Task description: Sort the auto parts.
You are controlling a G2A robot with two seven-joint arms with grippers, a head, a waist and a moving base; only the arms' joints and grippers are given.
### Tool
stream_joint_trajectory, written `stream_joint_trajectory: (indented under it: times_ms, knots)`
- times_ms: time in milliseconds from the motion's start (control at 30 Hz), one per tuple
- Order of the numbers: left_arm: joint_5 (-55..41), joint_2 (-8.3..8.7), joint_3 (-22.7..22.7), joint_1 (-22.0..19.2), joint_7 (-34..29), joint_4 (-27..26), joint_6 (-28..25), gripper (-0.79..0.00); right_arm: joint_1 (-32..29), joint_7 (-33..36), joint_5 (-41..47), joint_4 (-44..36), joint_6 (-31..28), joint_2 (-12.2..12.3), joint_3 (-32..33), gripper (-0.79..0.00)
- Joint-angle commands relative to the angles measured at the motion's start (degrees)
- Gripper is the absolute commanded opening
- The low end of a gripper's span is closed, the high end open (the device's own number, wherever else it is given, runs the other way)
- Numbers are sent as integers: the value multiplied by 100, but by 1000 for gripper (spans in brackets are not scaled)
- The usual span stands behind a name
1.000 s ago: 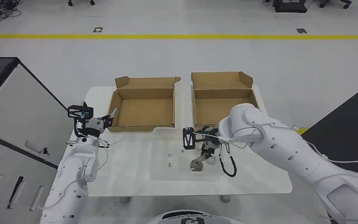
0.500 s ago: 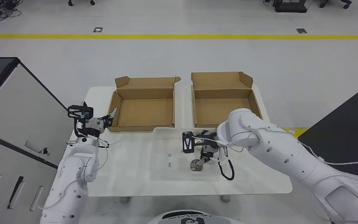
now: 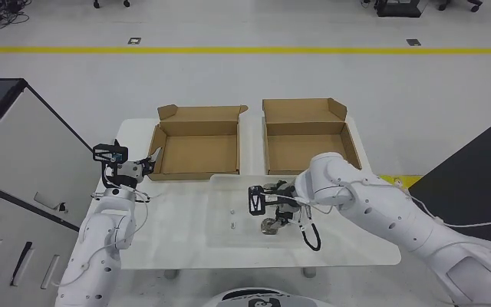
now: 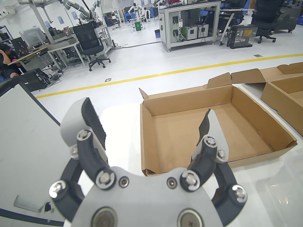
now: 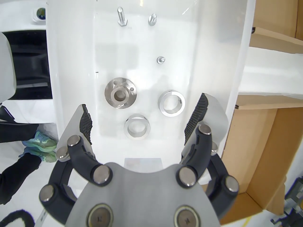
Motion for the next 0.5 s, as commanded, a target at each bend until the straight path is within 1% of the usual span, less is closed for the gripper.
stream_joint_trajectory:
  times_ms: [0, 233, 467]
  knots:
    - [0, 0, 0, 0, 0, 0, 0, 0, 90, 149, 25, -35, 148, -17, -148, 0]
    - [0, 0, 0, 0, 0, 0, 0, 0, 645, 463, 295, 159, 462, -167, -789, 0]
    - [0, 0, 0, 0, 0, 0, 0, 0, 1165, 582, 519, 528, 580, -437, -1382, 0]
